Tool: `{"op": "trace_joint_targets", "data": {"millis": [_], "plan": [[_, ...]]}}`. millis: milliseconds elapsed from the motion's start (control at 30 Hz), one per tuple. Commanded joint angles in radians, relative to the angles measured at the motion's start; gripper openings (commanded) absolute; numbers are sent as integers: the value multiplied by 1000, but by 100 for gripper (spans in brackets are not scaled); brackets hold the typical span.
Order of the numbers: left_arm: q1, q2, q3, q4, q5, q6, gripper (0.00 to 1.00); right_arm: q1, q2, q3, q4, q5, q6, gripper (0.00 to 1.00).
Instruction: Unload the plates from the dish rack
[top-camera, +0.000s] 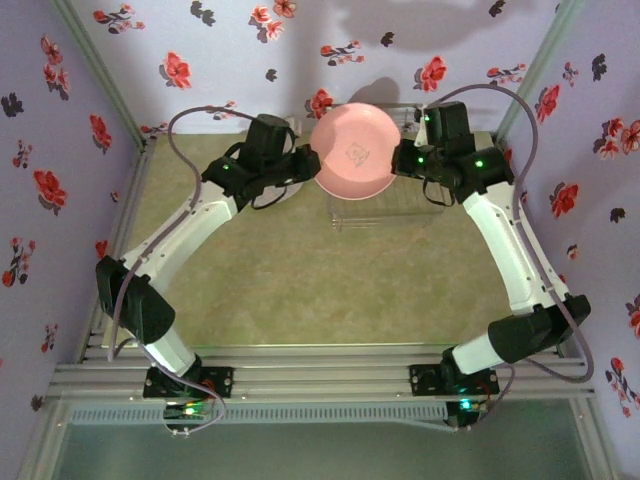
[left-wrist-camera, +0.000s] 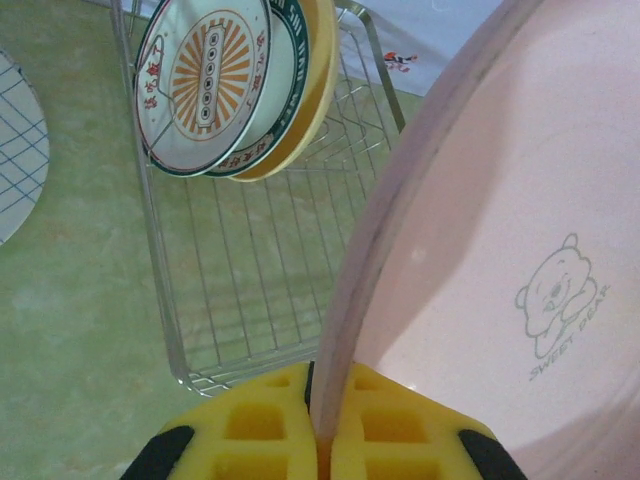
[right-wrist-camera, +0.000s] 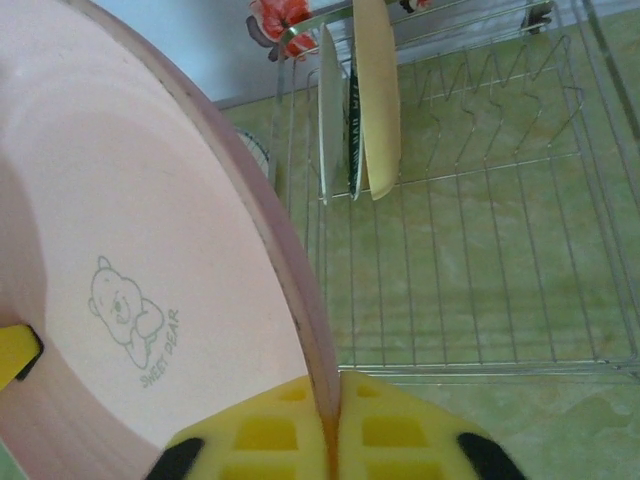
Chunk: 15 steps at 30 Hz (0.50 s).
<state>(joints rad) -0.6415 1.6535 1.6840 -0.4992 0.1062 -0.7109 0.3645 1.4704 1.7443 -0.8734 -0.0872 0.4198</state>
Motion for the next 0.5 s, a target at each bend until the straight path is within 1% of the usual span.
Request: {"op": "trace_joint_targets", "data": {"millis": [0,67,100,200,267,367,467], "plan": [[3,-46,-25,-53,-47,18,0,7,-10,6,38,-95,-15,40],[16,-78,-60,-43,-46,2,0,15,-15,8,26,-92,-37,57],[26,-96,-81,-41,-41,-9,0,19,-17,5,20,-85,-50,63],[63,-152,-149,-58,-16,-33,0,46,-37,-9,12,-57,-96,76],[88,-199,-218,-73,-13,-41,0,81,-52,-19,8,-15,-139,81],[148,-283,-356,-90,-6,-78,0,152,-66,-44,5,51,-213,83],[216,-361,-499,-116,2,-125,0,214,-79,-89,26,45,-269,85]]}}
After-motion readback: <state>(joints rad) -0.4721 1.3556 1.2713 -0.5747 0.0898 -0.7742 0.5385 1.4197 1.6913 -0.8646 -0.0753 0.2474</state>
